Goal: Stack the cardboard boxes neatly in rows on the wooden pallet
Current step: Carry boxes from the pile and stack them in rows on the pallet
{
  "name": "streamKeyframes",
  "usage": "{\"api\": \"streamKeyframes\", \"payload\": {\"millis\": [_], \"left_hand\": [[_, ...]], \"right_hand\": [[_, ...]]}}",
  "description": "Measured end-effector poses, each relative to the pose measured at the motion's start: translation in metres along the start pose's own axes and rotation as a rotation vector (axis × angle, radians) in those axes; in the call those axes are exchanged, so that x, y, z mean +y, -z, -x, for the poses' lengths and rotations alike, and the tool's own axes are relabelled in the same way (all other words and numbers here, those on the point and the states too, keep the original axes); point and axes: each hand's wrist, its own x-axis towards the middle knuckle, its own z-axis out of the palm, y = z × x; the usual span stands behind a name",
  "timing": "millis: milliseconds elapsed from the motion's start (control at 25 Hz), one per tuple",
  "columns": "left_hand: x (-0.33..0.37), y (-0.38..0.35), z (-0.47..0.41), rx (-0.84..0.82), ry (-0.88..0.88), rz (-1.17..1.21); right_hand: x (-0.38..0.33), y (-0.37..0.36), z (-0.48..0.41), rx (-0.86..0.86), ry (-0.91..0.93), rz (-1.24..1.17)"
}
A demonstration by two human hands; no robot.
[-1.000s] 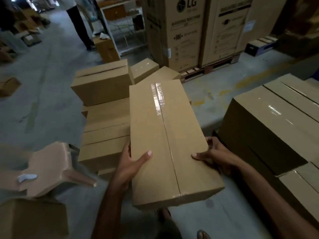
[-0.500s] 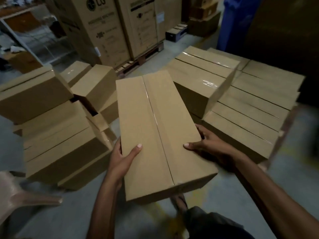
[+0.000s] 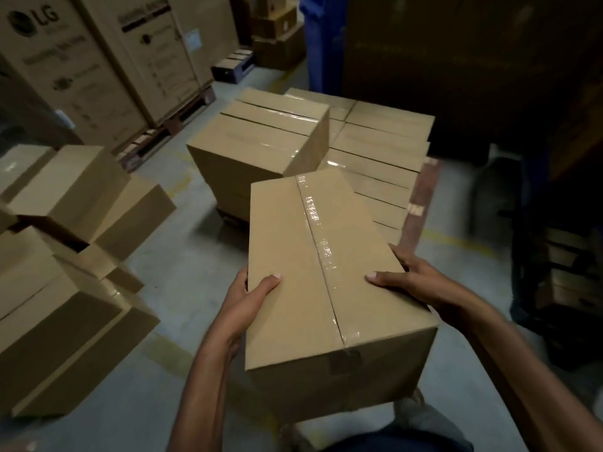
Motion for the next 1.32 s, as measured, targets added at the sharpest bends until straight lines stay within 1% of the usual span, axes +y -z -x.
{"api": "streamKeyframes", "payload": {"millis": [160,240,360,480,560,680,920,1080,1200,1320], "left_hand": [[0.026,-0.102,-0.014,-0.072,-0.016,-0.044],[0.038,-0.163,-0.023,-0.091,-0.025,-0.047],[0.060,-0.242,-0.037,-0.102,-0.030,-0.028],[0.086,-0.302,-0.046,-0.116,-0.028,-0.018],[0.100,-0.327,-0.056,-0.120,-0.046,-0.013],[0.120,-0.350,-0.086,-0.114,-0.053,0.000],[0.165,-0.374,-0.170,-0.093,-0.076,-0.032],[0.200,-0.404,-0.227,-0.114,-0.072,-0.063],[0.225,-0.442,-0.278,-0.107,-0.085,-0.094],[0.249,-0.497,-0.338,-0.039,-0.085,-0.063]], "right_hand": [[0.034,0.094,0.013,0.075,0.006,-0.041],[0.051,0.155,0.013,0.086,0.028,-0.036],[0.057,0.238,0.008,0.113,0.042,-0.014],[0.049,0.308,0.003,0.114,0.029,-0.017],[0.036,0.341,-0.011,0.124,0.040,0.009],[0.022,0.376,-0.043,0.091,0.042,0.011],[0.001,0.431,-0.126,0.068,0.041,0.050],[-0.016,0.479,-0.180,0.076,0.012,0.041],[-0.023,0.529,-0.237,0.076,-0.024,0.040],[-0.028,0.596,-0.308,0.034,-0.019,0.038]]}}
